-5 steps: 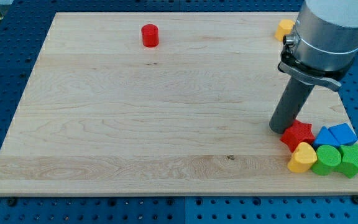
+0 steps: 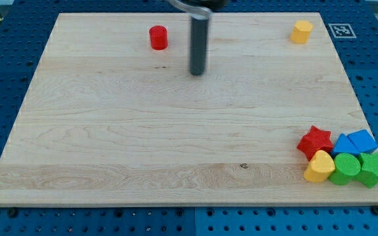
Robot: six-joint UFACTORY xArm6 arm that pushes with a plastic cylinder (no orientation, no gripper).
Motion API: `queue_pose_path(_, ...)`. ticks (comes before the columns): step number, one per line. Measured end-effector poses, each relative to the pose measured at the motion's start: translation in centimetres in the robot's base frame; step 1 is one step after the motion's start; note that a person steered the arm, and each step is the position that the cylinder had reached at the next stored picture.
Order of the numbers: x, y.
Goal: Move red circle to the red star
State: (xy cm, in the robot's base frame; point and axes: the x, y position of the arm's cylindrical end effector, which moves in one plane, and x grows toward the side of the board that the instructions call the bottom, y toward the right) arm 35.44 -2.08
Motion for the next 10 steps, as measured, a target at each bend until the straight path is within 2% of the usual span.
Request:
queue_pose_path(2, -6.6, -12.2)
queue_pose_path(3, -9.8, -10.1)
queue_pose_path(5, -5.9, -5.7)
queue_pose_path(6, -5.5, -4.3)
queue_pose_path(7, -9.2, -3.3)
queue_pose_path(8, -10.1, -1.4)
queue_pose_path(10, -5.7, -0.7)
